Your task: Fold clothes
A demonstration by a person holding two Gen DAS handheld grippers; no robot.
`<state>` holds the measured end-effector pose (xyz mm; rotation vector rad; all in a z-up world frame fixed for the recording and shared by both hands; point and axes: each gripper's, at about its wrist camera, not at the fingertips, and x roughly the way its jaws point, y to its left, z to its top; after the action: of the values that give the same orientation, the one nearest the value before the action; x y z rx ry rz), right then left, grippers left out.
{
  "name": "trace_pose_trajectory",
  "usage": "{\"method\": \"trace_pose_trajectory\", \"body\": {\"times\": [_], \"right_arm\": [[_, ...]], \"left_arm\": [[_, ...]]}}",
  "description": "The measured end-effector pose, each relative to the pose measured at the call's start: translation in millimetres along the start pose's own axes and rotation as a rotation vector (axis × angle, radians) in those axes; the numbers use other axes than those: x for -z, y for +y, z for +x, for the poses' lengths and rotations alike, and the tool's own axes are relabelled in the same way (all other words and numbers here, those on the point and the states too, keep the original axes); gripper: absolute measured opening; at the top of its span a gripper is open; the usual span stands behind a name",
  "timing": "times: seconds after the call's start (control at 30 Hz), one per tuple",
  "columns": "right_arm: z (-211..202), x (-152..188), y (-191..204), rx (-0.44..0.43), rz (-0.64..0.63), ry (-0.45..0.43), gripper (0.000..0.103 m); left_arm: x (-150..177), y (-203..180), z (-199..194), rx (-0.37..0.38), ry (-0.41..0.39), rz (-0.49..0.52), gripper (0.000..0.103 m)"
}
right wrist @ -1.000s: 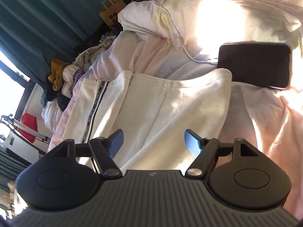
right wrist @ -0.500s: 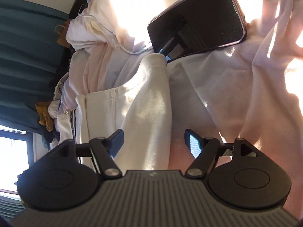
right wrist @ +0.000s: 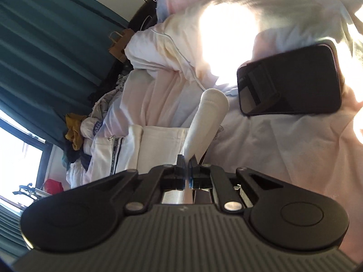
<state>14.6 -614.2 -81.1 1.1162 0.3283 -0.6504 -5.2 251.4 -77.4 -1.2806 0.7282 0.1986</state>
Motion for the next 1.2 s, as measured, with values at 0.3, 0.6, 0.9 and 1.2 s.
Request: {"method": "trace_pose_trajectory", "body": {"times": [0.3,0.6,0.9,1.2], "right_arm": [[-10,-2,13,-0.047,-0.056,-0.058,0.006],[-32,-8,17,-0.158,-0.005,-0.108,0.005],[-40,-35,67,-0.218,-0.103,-0.16,0.005],[64,-24,219,-0.179,-0.347,-0.189,0.005]], "left_arm": [[1,-10,36,-0.042,0.061,-0.02,0.055],[-4,-14,-4,0.007,-0.001,0.011,0.009],[-28,-56,-14,0.074,-0.014,0.056,0.009],[-83,-142,88,0.025,-0.086,0.146,0.009]]}}
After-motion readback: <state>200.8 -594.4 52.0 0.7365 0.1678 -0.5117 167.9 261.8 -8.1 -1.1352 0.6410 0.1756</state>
